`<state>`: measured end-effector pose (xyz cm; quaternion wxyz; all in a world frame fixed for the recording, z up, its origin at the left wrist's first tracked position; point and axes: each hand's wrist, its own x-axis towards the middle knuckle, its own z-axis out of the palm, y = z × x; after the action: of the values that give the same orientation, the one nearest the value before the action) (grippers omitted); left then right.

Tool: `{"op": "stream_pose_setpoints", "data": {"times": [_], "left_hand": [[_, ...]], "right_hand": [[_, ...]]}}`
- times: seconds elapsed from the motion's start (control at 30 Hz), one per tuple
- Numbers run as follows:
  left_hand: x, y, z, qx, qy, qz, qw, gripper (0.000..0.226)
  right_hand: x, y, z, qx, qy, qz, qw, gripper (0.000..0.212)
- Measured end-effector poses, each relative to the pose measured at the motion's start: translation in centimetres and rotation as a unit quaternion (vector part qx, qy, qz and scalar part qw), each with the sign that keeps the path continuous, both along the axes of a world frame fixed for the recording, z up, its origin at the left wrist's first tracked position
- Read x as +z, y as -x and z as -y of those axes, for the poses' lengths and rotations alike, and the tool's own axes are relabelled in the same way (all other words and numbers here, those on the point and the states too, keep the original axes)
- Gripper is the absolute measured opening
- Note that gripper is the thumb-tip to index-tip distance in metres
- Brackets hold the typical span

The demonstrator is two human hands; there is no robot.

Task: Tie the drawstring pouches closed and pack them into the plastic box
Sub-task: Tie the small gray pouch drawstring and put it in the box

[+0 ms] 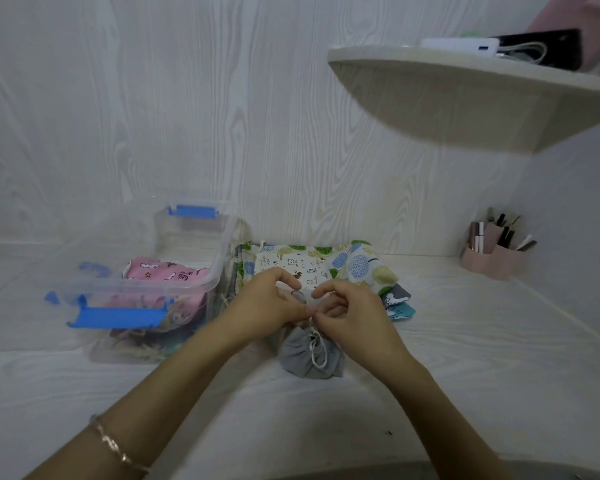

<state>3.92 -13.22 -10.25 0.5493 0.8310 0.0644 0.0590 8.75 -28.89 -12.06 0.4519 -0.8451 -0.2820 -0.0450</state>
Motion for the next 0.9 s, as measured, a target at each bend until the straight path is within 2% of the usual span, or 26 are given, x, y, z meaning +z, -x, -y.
{"op": "stream_pose_setpoints", "data": {"times": [0.07, 0.17, 0.3, 0.4, 0.5, 0.57, 0.63, 0.7, 0.8, 0.9], "left_hand": [[0.2, 0.0, -0.2, -0.017, 0.071, -0.035, 0.997, 0.041], [0.6, 0.0, -0.4, -0.037, 0.082, -0.057, 0.994, 0.037], [1.0, -0.1, -0.6, -0.058, 0.084, -0.078, 0.992, 0.032], [1.0, 0.0, -0.6, -0.075, 0.064, -0.087, 0.991, 0.030], [1.2, 0.3, -0.3, -0.071, -0.013, -0.040, 0.997, 0.024], [1.3, 0.5, 0.0, -0.066, -0.122, 0.013, 0.990, 0.019], [1.3, 0.5, 0.4, -0.072, -0.210, 0.055, 0.973, 0.016], [1.6, 0.7, 0.8, -0.070, -0.260, 0.075, 0.960, 0.012], [1.9, 0.6, 1.1, -0.051, -0.279, 0.092, 0.954, 0.007], [1.7, 0.6, 1.3, -0.036, -0.285, 0.089, 0.954, 0.008]], "right_hand": [[0.0, 0.1, 0.2, 0.020, 0.031, 0.061, 0.997, 0.024], [0.1, 0.0, 0.4, 0.057, 0.096, 0.144, 0.983, 0.022], [0.2, -0.1, 0.6, 0.085, 0.101, 0.168, 0.977, 0.030], [0.3, -0.4, 1.0, 0.101, 0.125, 0.163, 0.974, 0.020], [0.4, -0.6, 1.1, 0.086, 0.111, 0.078, 0.987, 0.013], [0.6, -0.5, 1.2, 0.095, 0.020, -0.064, 0.993, 0.017], [0.8, -0.6, 1.2, 0.127, -0.083, -0.212, 0.965, 0.023], [0.8, -0.9, 1.3, 0.149, -0.150, -0.316, 0.925, 0.025], [0.6, -1.2, 1.4, 0.163, -0.214, -0.383, 0.884, 0.020], [0.6, -1.2, 1.4, 0.166, -0.223, -0.387, 0.879, 0.012]]}}
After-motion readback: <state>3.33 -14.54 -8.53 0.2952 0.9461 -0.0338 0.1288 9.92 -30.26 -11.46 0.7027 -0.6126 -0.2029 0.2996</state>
